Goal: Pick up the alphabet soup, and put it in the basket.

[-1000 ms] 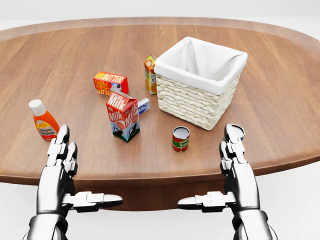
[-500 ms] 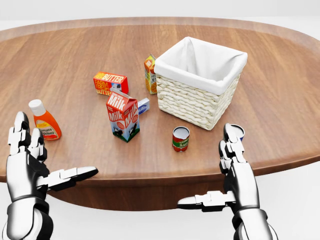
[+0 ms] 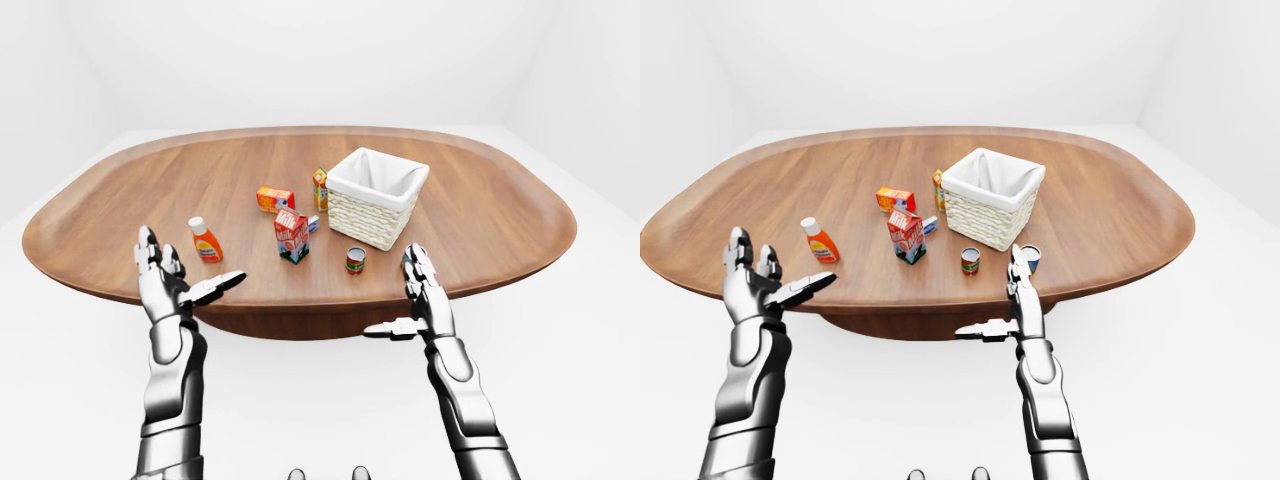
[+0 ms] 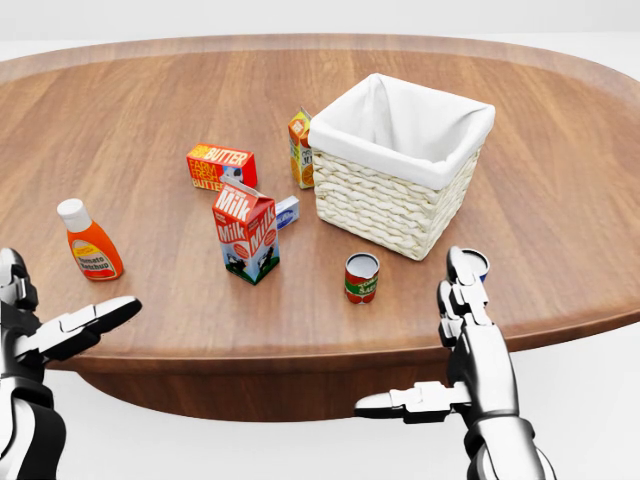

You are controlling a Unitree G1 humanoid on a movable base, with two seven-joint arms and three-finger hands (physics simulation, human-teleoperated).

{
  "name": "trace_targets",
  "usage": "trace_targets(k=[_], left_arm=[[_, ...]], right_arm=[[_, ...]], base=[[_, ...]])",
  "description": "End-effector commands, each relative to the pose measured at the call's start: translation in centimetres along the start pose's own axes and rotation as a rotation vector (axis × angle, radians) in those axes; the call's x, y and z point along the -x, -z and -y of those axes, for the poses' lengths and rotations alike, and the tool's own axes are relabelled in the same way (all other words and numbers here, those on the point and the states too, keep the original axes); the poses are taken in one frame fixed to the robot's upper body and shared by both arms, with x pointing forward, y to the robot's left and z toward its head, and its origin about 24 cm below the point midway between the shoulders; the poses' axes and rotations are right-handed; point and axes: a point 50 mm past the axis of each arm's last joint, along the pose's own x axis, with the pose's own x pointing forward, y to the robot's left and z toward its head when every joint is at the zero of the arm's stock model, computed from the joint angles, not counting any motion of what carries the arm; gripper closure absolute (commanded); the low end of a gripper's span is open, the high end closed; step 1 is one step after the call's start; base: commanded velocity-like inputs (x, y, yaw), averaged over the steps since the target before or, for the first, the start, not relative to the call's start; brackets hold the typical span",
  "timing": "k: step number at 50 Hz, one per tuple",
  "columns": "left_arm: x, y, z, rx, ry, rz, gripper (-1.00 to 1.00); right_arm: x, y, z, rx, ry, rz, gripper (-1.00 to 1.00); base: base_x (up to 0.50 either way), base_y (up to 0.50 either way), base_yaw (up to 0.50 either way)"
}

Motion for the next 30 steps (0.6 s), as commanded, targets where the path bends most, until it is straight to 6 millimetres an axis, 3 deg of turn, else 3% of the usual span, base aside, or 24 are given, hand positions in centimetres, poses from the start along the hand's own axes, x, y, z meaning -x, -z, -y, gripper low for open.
trace_targets(k=[1, 4, 14, 26, 30], left_arm=[[-1.2, -1.2, -1.4, 0.045, -0.076, -0.007, -1.0], [-1.4, -1.9, -1.7, 0.052, -0.083, -0.001, -1.0], [-2.6, -1.3, -2.3, 0.03, -0.107, -0.037, -1.0], [-4.2, -4.1, -4.8, 0.086, -0.182, 0.033, -1.0], [-4.2, -4.1, -4.8, 0.086, -0.183, 0.031, -1.0]], right_arm=[[0.0, 0.0, -0.1, 0.005, -0.003, -0.003, -1.0], [0.0, -0.1, -0.2, 0.006, -0.01, 0.004, -1.0], [-0.1, 0.1, -0.1, 0.0, -0.012, 0.001, -1.0], [-0.3, 0.3, -0.2, 0.004, -0.011, -0.004, -1.0], [-0.3, 0.3, -0.2, 0.004, -0.011, -0.004, -1.0]], base=[[0.0, 0.0, 0.0], [0.0, 0.0, 0.0], [0.0, 0.0, 0.0], [0.0, 0.0, 0.0], [0.0, 0.0, 0.0]])
